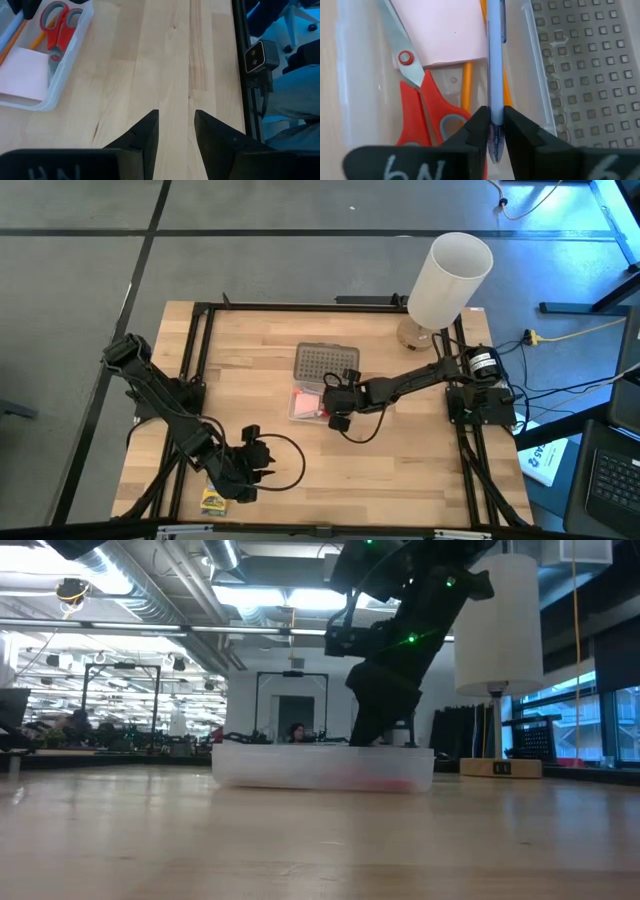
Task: Pack school essentials
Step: Put the white ballpen into the supply box, then put the yellow crayon box into the supply box
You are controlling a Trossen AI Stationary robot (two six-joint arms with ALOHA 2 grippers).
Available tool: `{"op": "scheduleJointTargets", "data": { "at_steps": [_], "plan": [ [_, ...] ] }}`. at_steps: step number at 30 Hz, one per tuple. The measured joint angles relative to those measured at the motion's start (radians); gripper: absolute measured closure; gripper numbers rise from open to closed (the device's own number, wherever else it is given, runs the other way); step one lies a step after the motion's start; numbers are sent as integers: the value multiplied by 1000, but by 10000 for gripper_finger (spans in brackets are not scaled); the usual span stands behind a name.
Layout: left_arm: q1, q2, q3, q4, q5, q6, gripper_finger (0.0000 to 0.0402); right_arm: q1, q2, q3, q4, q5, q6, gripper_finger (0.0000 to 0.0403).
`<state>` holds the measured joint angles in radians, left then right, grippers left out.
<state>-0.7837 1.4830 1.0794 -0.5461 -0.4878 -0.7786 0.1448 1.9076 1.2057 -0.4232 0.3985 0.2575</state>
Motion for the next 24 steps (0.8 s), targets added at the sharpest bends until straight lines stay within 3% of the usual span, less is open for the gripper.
{"op": "scheduleJointTargets", "data": {
  "at_steps": [8, 13, 19, 24],
  "plan": [
    [0, 0, 0, 0, -65, -5, 282, 0, 0, 0, 0, -1, 0, 291],
    [0, 0, 0, -27, -79, -54, 282, 0, -4, 6, -9, -1, -1, 278],
    [-9, -19, 0, -165, -66, -323, 282, 6, -11, 87, -95, -1, -4, 277],
    [-49, -43, 0, -254, 9, -623, 282, 53, -11, 172, -140, -3, -32, 277]
  ]
}}
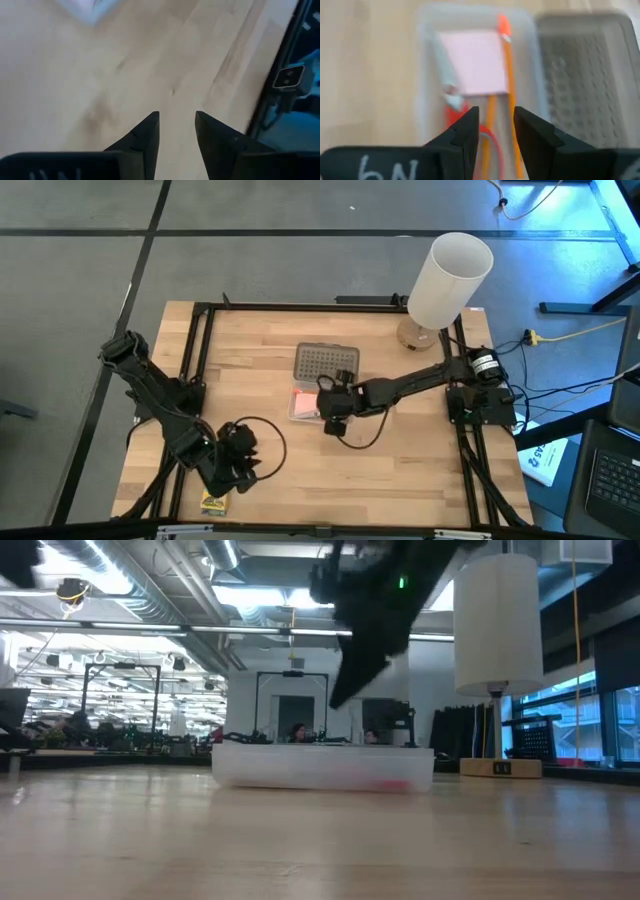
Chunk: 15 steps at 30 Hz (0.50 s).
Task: Pack school essentials
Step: Put the yellow crayon box into the supply box
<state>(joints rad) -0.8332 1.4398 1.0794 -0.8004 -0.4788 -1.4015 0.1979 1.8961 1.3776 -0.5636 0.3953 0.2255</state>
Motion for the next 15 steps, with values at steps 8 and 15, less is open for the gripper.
{"op": "scheduleJointTargets", "data": {
  "at_steps": [8, 15],
  "plan": [
    [-94, -1, 0, -47, 192, -329, 282, 93, -1, 99, 40, -203, -155, 277],
    [-172, 7, 0, -130, 277, -572, 282, 138, -1, 114, 142, -417, -240, 277]
  ]
}}
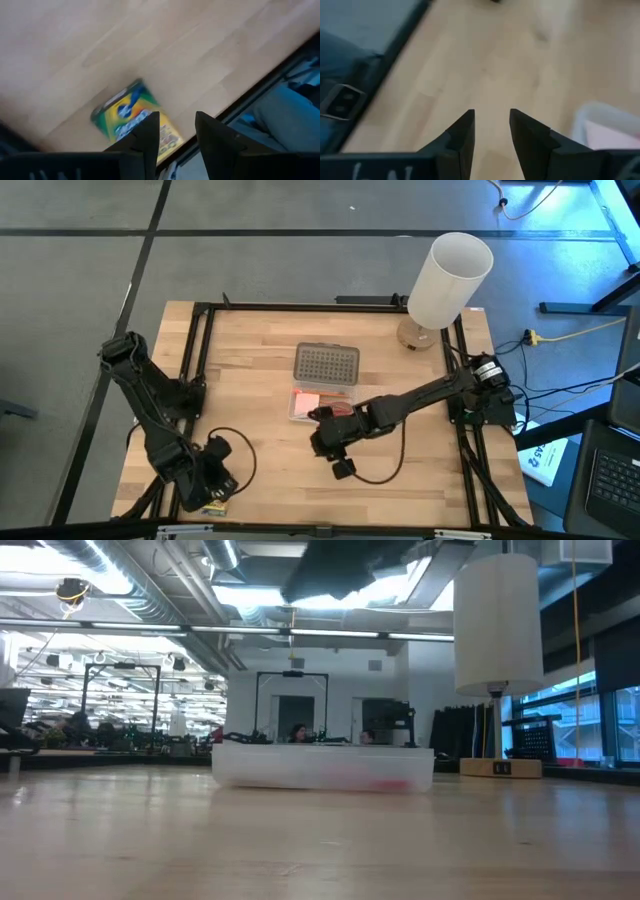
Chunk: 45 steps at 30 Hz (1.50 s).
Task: Pack school essentials
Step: Put the yellow crayon box into the supply box
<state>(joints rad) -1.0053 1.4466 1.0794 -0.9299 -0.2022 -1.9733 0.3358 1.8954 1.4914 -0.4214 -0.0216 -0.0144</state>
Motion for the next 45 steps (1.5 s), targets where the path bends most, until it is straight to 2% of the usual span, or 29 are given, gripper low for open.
{"op": "scheduleJointTargets", "data": {
  "at_steps": [5, 13, 24, 29, 35, 39, 45],
  "plan": [
    [-35, 0, 0, -25, 11, -102, 282, 8, 0, 0, 36, -81, -19, 277],
    [-67, 26, 0, -11, 14, -197, 282, 8, 0, 0, 45, -77, -16, 277],
    [-71, 57, 0, 86, -17, -172, 282, 8, 0, 0, 47, -77, -16, 277],
    [-68, 57, 0, 88, -17, -241, 282, 8, 0, 0, 47, -77, -16, 277],
    [-68, 57, 0, 78, 29, -270, 280, 8, 0, 0, 53, -77, -16, 277],
    [-63, 57, 0, 81, 56, -289, 248, 8, 0, 0, 58, -77, -17, 277],
    [-63, 61, 0, 76, 103, -356, 142, 8, 0, 0, 59, -77, -16, 277]
  ]
}}
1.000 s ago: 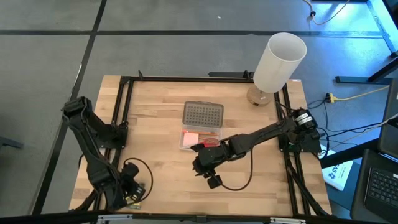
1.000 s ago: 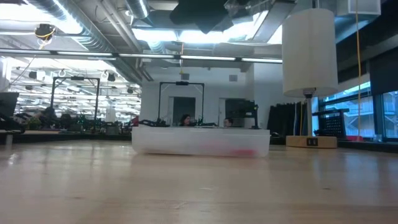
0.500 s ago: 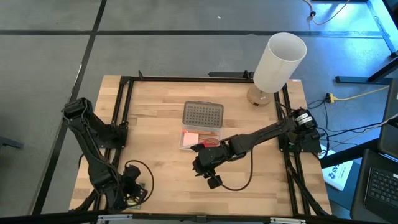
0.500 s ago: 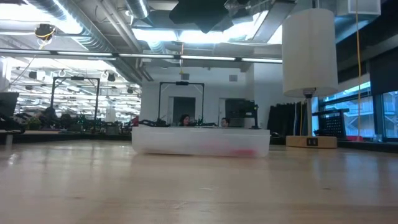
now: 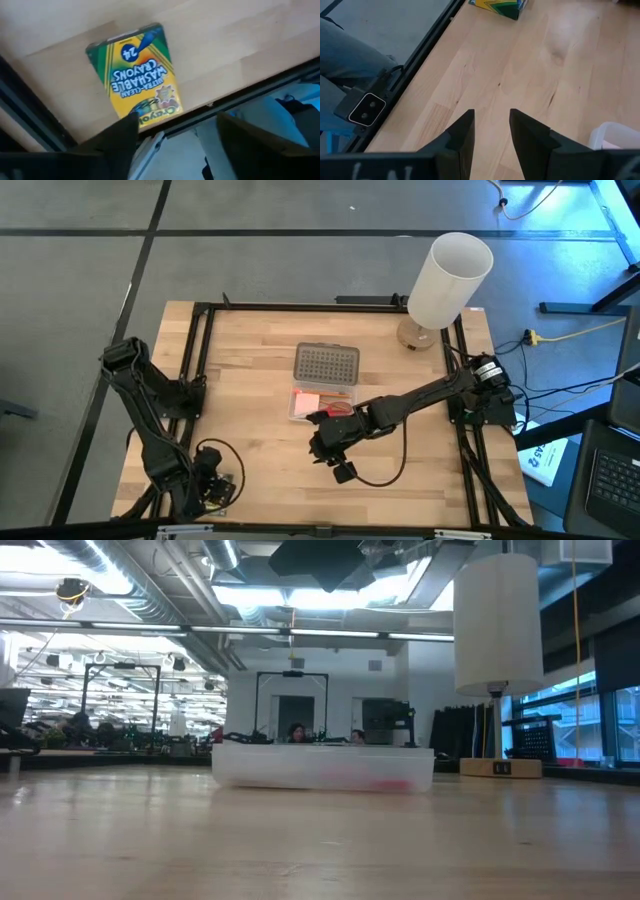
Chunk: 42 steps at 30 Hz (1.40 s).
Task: Pack school essentials
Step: Put the yellow crayon box into the supply box
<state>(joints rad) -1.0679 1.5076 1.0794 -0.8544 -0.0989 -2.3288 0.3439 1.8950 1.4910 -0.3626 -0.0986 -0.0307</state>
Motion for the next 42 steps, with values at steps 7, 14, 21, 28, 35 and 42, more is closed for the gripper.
{"op": "scheduleJointTargets", "data": {
  "at_steps": [7, 14, 21, 28, 35, 42],
  "plan": [
    [1, 58, 0, 0, 63, -26, 10, 0, 0, 0, 0, 0, -1, 277],
    [10, 99, 0, 3, 85, -28, 4, 0, 0, 0, 0, 0, -2, 277],
    [23, 157, 0, 23, 120, -19, 2, 0, 0, 0, 0, 0, 0, 277],
    [19, 207, 0, 39, 148, -19, 2, 0, 0, -1, 0, 0, 0, 277],
    [21, 254, 0, 55, 143, -9, 2, 0, 0, -1, 0, 0, -2, 277],
    [20, 297, 0, 60, 131, 32, 2, 0, 0, -1, 0, 0, 0, 277]
  ]
}}
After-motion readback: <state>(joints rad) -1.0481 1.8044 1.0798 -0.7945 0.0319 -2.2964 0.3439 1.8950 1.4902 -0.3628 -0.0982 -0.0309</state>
